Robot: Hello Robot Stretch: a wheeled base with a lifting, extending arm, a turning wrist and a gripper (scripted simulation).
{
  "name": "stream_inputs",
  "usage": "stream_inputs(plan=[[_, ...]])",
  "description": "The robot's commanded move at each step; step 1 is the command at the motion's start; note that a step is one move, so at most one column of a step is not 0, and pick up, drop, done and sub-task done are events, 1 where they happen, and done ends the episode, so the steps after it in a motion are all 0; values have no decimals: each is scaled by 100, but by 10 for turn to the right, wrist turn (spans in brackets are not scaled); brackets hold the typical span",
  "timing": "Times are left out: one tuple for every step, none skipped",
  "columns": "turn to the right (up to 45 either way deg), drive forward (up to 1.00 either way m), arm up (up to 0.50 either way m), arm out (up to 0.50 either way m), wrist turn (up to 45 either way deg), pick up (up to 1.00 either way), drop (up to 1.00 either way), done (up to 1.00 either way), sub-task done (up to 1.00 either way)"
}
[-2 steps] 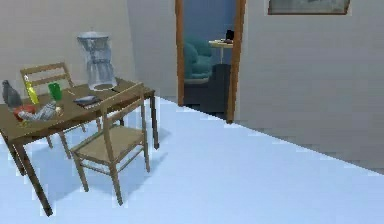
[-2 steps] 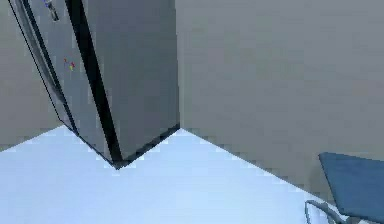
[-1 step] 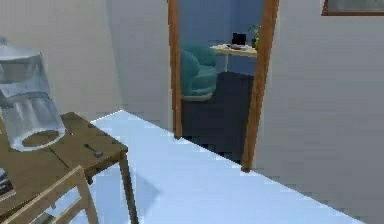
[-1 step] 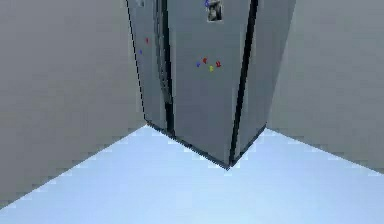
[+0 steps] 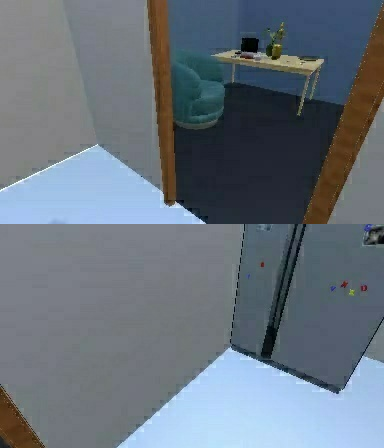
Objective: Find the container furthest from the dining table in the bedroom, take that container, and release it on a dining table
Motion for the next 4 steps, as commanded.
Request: stream_inputs(plan=[[0, 45, 0, 0, 0, 0, 0, 0, 0], [330, 0, 0, 0, 0, 0, 0, 0, 0], [0, 75, 0, 0, 0, 0, 0, 0, 0], [30, 0, 0, 0, 0, 0, 0, 0, 0]])
